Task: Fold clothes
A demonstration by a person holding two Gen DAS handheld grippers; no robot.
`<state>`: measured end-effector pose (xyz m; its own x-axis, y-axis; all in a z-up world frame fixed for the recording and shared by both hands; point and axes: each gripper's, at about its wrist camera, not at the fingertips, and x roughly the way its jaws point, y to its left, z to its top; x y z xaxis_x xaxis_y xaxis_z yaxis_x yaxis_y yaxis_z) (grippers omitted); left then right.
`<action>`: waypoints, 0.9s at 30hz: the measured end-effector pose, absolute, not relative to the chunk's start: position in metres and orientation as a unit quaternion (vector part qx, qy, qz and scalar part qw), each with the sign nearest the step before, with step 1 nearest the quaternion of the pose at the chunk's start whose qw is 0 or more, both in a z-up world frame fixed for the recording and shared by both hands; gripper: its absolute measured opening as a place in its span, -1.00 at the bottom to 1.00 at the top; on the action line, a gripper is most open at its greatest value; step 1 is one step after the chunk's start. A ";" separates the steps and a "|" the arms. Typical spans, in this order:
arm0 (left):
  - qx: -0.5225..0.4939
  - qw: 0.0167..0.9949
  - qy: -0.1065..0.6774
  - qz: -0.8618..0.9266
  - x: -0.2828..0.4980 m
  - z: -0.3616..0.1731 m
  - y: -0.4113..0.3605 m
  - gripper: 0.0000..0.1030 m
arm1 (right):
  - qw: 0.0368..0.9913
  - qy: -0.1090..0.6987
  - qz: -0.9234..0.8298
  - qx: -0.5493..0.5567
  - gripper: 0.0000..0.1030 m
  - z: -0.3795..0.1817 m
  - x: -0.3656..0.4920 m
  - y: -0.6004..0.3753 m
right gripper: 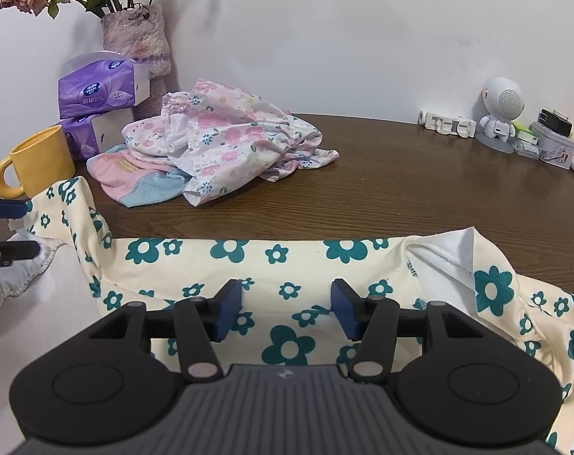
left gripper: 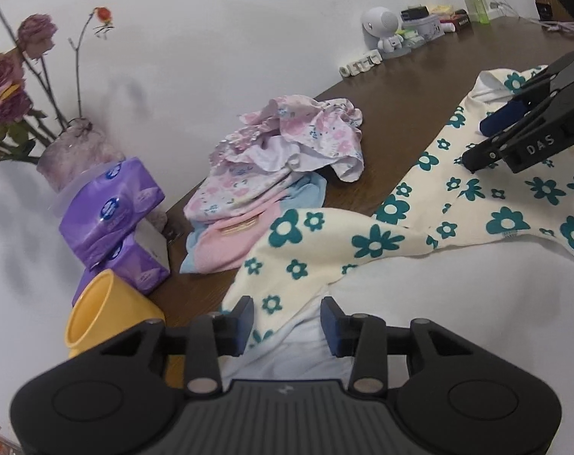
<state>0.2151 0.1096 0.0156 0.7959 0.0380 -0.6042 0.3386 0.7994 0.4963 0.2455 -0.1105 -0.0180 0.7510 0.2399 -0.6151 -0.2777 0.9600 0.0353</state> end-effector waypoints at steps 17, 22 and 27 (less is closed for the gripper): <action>0.276 0.901 0.318 -0.102 0.230 0.028 0.116 -1.00 | 0.935 0.322 0.142 -0.030 0.04 -0.018 0.245 -0.111; 0.236 0.907 0.330 -0.110 0.201 0.043 0.124 -1.00 | 0.935 0.322 0.143 -0.029 0.04 -0.018 0.245 -0.112; 0.216 0.899 0.366 -0.108 0.177 0.033 0.130 -1.00 | 0.935 0.322 0.143 -0.030 0.05 -0.018 0.245 -0.111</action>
